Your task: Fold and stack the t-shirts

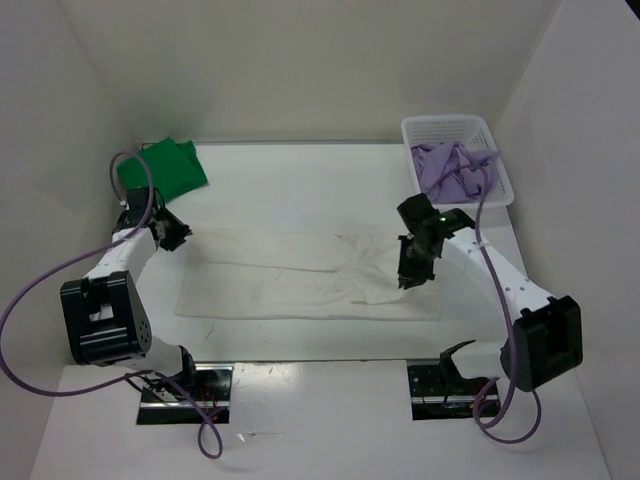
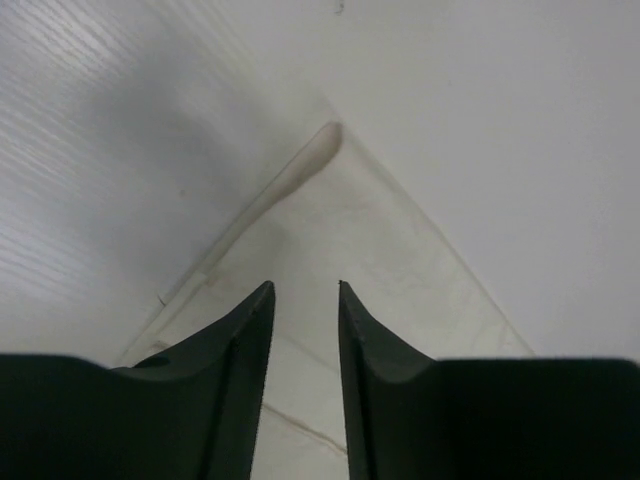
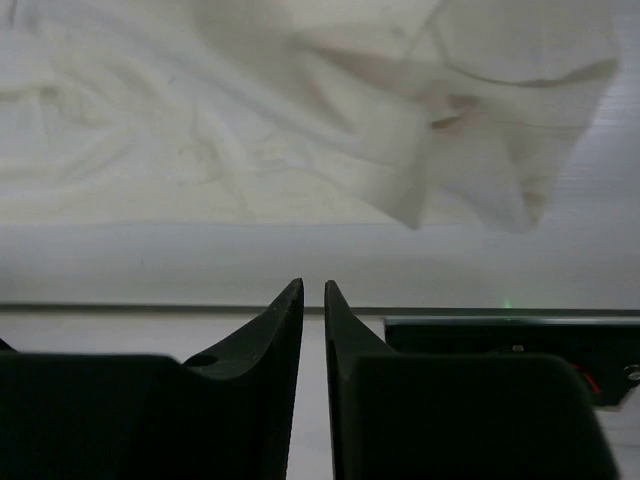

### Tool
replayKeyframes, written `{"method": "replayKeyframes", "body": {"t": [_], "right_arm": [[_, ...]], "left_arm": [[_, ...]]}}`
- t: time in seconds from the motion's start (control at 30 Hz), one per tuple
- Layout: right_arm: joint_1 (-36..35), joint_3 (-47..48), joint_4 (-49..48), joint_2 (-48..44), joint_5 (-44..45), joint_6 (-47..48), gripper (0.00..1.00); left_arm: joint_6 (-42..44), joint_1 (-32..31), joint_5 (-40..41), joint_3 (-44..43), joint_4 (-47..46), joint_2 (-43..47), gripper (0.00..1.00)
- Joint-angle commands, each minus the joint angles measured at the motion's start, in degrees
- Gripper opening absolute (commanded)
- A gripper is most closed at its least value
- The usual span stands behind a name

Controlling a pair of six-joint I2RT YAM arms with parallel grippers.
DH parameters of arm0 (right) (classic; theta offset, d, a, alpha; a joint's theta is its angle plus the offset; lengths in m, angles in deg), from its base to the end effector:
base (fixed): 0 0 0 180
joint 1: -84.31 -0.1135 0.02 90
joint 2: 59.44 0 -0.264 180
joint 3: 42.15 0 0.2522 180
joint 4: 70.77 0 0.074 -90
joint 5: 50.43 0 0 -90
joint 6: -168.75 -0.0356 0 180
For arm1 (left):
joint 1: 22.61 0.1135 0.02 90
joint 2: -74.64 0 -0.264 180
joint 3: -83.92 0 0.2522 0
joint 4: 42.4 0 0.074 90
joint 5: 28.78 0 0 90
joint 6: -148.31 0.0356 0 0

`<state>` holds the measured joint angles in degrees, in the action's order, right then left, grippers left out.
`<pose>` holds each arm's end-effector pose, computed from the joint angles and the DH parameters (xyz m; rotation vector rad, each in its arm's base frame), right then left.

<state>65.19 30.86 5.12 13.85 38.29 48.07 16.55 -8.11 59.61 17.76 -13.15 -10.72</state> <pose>0.2100 0.0736 0.2587 0.2908 2.9122 0.1791 0.2999 0.0765 0.2117 -1.1350 2.1504 -0.2506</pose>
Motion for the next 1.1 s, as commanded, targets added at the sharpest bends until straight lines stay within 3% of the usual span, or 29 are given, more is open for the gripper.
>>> {"method": "replayKeyframes", "body": {"t": [0.0,0.07,0.17,0.23,0.3,0.37,0.57,1.07], "right_arm": [[-9.14,4.55,-2.0,4.12,0.58,-0.44,0.17],[-13.12,5.17,-6.56,7.64,0.05,-0.44,0.02],[-17.35,5.18,-14.03,11.95,-1.61,-1.66,0.0],[-18.94,4.57,-18.35,14.85,-2.15,-2.28,0.09],[-19.47,3.78,-20.72,15.38,-2.15,-3.51,0.33],[-20.09,3.17,-23.89,16.52,-2.15,-3.51,0.4],[-22.71,3.25,-25.3,22.15,-1.8,-3.51,0.43],[-23.25,3.77,-21.08,26.37,8.22,-4.66,0.41]], "left_arm": [[-1.22,-0.69,-3.38,-2.52,-2.56,1.96,0.36],[-0.69,-4.64,-3.4,-3.14,-3.26,1.34,0.35],[0.71,-10.36,-3.4,-3.14,-4.49,0.81,0.33],[1.5,-13.26,-3.93,-2.62,-4.5,0.02,0.33],[1.5,-14.32,-6.38,-1.48,-5.99,0.02,0.33],[0.28,-15.9,-6.91,0.18,-6.52,0.02,0.33],[-0.34,-20.56,-8.41,1.95,-7.75,-0.51,0.33],[-1.48,-20.57,-8.41,3.01,-8.28,-0.51,0.33]]}}
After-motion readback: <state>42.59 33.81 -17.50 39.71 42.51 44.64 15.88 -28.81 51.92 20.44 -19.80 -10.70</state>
